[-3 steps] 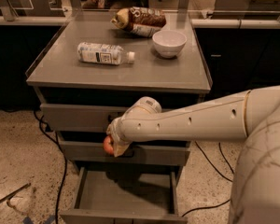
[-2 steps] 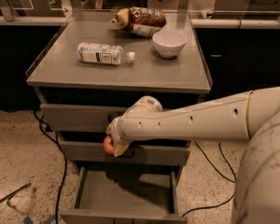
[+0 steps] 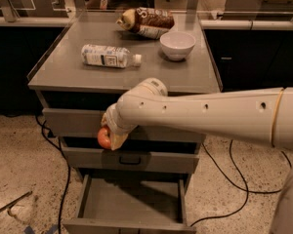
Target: Pick apple from bottom drawer and place on counter
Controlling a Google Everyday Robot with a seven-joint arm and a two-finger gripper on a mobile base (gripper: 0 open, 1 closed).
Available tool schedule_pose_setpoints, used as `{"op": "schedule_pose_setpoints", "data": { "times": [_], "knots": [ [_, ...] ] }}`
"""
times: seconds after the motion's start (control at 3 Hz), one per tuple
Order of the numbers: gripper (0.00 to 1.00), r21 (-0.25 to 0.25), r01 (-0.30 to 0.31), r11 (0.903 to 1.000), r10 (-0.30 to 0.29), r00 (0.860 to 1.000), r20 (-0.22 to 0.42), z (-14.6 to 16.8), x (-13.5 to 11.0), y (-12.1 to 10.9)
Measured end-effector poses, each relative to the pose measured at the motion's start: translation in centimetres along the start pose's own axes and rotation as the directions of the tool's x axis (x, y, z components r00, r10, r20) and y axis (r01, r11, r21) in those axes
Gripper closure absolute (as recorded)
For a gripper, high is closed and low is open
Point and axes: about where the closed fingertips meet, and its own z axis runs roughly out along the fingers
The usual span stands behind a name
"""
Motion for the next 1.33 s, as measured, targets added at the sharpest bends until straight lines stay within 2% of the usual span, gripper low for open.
{"op": "schedule_pose_setpoints", "data": {
  "times": [0.33,0.67,1.0,1.33],
  "knots": [
    [1.0,0.017,0.073,0.9972,-0.073,0.997,0.004,-2.4,-1.6,-3.8],
    [1.0,0.032,0.124,0.9917,-0.125,0.992,0.006,-3.3,-2.6,-6.6],
    [1.0,0.08,0.15,0.9854,-0.15,0.989,0.001,-6.0,-3.8,-8.5],
    [1.0,0.132,0.202,0.9703,-0.2,0.979,-0.032,-10.7,-7.2,-10.5]
  ]
}}
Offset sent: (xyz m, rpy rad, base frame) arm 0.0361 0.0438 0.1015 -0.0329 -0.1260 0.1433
